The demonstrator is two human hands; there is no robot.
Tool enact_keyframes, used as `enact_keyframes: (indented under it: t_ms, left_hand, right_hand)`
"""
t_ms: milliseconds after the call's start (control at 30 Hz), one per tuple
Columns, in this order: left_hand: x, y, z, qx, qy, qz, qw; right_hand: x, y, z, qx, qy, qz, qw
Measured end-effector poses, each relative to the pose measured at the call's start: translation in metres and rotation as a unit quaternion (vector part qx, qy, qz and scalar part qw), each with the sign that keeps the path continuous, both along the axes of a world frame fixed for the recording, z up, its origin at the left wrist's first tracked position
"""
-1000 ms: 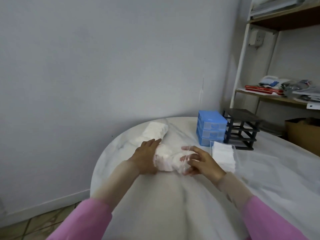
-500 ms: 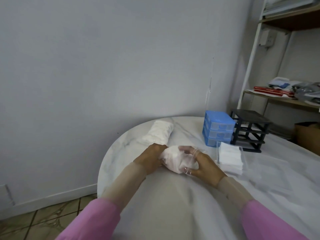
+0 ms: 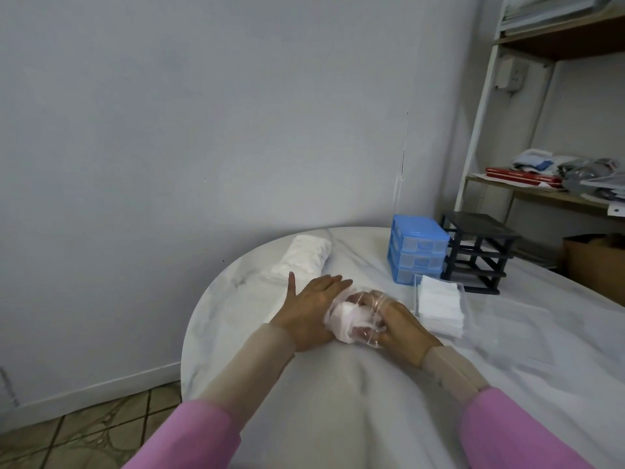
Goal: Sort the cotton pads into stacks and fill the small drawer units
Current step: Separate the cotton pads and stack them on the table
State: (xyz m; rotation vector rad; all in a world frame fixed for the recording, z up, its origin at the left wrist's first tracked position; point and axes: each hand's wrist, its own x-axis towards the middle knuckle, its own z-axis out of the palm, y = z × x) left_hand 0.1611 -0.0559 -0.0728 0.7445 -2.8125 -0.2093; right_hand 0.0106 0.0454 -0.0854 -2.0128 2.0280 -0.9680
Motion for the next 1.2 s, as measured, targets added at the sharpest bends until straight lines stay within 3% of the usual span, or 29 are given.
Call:
enact_keyframes:
  t_ms: [200,400,567,800,1033,1200]
  left_hand:
    - [-0.003,-0.001,0.000,0.025,0.023,-0.007,0.999]
    - [-0.003,0.002,0.004,-0.018,0.018,0.025,0.999]
    - [-0.004,0.000,0.000,-0.067,0.002,0.053,0.996]
    - [-0.019,0.022,-0.002,-0.085,0.025,-0.023,0.996]
    - [-0.014,0.015,0.007,-0.102,0.005,0.024,0.994]
    - [-0.013,0.015,0.008,-0.070,-0.004,0.070,0.995]
  right_hand:
    - [-0.005,0.008,-0.006,0.041,0.035,-0.020,0.998]
    - [-0.004,0.017,-0.001,0.025,-0.043,-0.032,0.998]
    - [-0.013,0.026,-0.004,-0.003,-0.056,-0.048,0.997]
    - [-0.016,0.034,-0.001,-0.009,-0.104,-0.073,0.992]
    - [-0.025,0.053,0.007,0.000,-0.181,-0.073,0.981]
    - [-0.033,0.075,0.014,0.028,-0.312,-0.061,0.948]
